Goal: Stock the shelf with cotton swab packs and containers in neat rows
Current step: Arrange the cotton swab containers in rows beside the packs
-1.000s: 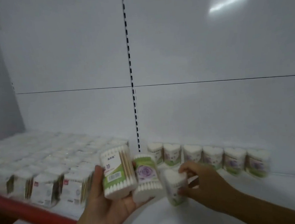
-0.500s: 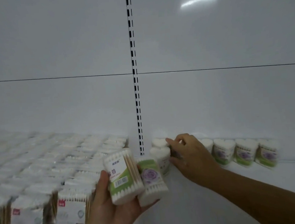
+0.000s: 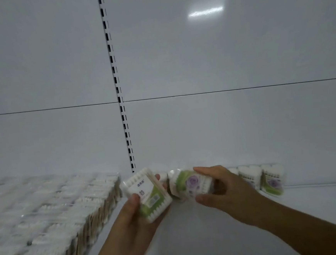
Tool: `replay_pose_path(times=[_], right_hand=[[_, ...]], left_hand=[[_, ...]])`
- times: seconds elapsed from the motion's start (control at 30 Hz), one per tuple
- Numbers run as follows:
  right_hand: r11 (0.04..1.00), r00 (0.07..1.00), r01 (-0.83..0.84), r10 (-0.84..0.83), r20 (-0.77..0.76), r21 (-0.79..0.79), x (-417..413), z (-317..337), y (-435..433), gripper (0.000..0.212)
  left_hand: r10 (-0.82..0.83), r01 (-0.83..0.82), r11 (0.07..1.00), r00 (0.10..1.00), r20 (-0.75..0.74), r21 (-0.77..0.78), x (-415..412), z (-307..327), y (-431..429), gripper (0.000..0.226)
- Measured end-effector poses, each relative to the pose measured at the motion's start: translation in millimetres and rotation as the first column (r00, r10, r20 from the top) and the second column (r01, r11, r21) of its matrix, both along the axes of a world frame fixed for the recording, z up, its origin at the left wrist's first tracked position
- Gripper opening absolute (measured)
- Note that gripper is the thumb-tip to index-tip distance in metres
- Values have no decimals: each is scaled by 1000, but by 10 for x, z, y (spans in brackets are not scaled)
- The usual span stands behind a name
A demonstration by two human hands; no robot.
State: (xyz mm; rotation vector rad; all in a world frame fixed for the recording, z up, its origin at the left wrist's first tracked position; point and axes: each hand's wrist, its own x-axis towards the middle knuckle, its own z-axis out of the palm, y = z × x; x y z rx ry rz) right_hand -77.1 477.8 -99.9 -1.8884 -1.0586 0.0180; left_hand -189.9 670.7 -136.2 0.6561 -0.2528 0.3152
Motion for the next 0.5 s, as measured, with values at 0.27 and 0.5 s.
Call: replay_pose_path(times=[0.27, 0.5], right_hand=[[844, 941, 127, 64, 333, -521, 224, 109, 144, 42], [947, 851, 44, 131, 508, -318, 275, -174, 459, 21]], left_hand=[[73, -69, 997, 981, -180, 32, -2, -197, 111, 76], [116, -107, 993, 962, -246, 50, -6, -239, 115, 75]])
